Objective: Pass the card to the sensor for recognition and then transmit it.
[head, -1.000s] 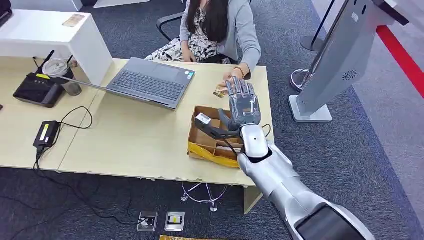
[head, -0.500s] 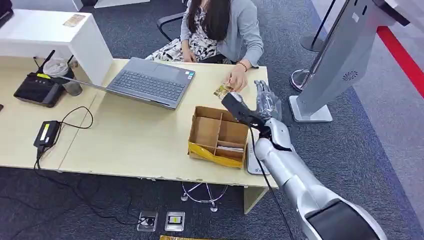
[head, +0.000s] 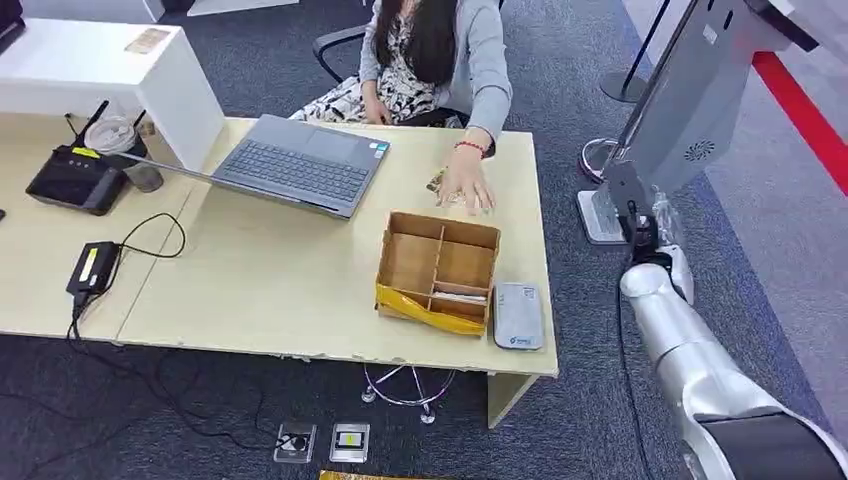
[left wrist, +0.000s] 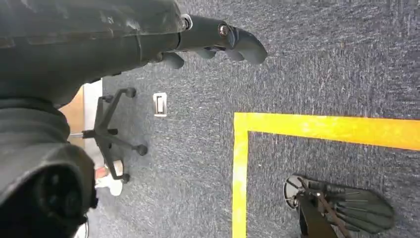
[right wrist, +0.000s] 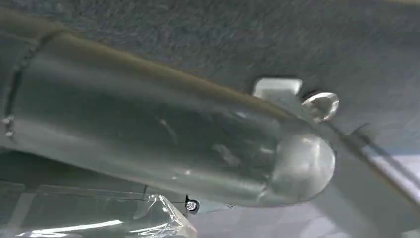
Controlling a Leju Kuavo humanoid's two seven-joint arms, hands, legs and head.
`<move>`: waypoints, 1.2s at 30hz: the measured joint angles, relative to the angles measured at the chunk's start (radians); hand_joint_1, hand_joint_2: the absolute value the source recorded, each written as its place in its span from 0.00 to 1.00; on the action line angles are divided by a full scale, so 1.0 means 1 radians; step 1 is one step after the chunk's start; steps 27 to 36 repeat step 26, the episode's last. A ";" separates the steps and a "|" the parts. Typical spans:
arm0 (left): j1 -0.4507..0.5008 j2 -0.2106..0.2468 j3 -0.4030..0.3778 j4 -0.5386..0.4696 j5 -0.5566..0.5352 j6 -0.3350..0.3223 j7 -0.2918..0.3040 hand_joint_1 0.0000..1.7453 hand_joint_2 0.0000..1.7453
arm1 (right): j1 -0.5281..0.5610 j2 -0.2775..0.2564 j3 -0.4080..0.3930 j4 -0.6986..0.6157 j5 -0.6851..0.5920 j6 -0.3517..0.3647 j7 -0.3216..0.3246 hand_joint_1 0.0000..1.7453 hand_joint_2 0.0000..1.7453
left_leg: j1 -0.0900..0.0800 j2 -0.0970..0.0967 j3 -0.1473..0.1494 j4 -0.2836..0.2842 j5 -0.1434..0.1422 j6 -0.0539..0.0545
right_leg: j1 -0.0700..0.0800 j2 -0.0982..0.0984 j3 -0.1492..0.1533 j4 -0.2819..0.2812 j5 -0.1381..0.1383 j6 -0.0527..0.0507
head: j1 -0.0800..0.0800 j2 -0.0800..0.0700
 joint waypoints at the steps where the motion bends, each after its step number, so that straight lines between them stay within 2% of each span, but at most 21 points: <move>1: 0.000 0.000 0.000 0.000 0.002 0.002 0.001 0.00 0.00 | 0.008 -0.020 -0.011 0.009 -0.003 -0.002 0.010 0.00 0.00 | 0.000 0.000 0.000 0.000 0.000 0.000 | 0.000 0.000 0.000 0.000 0.000 0.000 | 0.000 0.000; 4: 0.000 0.000 0.000 0.000 0.010 0.012 0.010 0.00 0.00 | 0.035 -0.068 -0.037 0.036 -0.021 0.000 0.059 0.00 0.00 | 0.000 0.000 0.000 0.000 0.000 0.001 | 0.000 0.000 0.000 0.000 0.000 0.000 | 0.000 0.000; 6: -0.001 0.000 0.001 0.000 0.014 0.018 0.022 0.00 0.00 | 0.055 -0.098 -0.058 0.058 -0.055 0.039 0.091 0.00 0.00 | 0.000 0.000 0.000 0.000 -0.001 0.001 | 0.000 0.000 0.000 -0.001 0.000 0.000 | 0.000 0.000; 8: -0.001 0.000 0.002 0.000 0.018 0.018 0.027 0.00 0.00 | 0.092 -0.125 -0.075 0.071 -0.077 0.055 0.079 0.00 0.00 | 0.000 0.000 -0.001 0.000 -0.001 0.001 | 0.000 0.000 0.000 -0.001 0.000 0.000 | 0.000 0.000; 13: -0.002 -0.001 0.002 0.000 0.026 0.023 0.031 0.00 0.00 | 0.206 -0.178 -0.122 0.111 -0.149 0.041 0.003 0.00 0.00 | 0.001 0.000 -0.001 0.000 -0.002 0.000 | 0.001 0.000 0.000 -0.001 -0.001 0.000 | 0.000 0.000; 18: -0.002 -0.001 0.003 0.000 0.029 0.041 0.012 0.00 0.00 | 0.344 -0.219 -0.185 0.150 -0.276 0.025 0.007 0.00 0.00 | 0.001 -0.001 0.000 0.000 -0.002 0.001 | 0.001 -0.001 0.000 -0.001 -0.002 0.000 | 0.000 0.000; 26: -0.002 -0.001 0.020 0.000 0.044 0.070 0.000 0.00 0.00 | 0.579 -0.234 -0.329 0.206 -0.441 0.013 -0.044 0.00 0.00 | 0.001 0.000 0.000 -0.001 -0.004 0.000 | 0.001 -0.001 0.000 -0.001 -0.003 0.000 | 0.000 0.000; 36: -0.002 -0.001 0.020 0.000 0.044 0.070 0.000 0.00 0.00 | 0.579 -0.234 -0.329 0.206 -0.441 0.013 -0.044 0.00 0.00 | 0.001 0.000 0.000 -0.001 -0.004 0.000 | 0.001 -0.001 0.000 -0.001 -0.003 0.000 | 0.000 0.000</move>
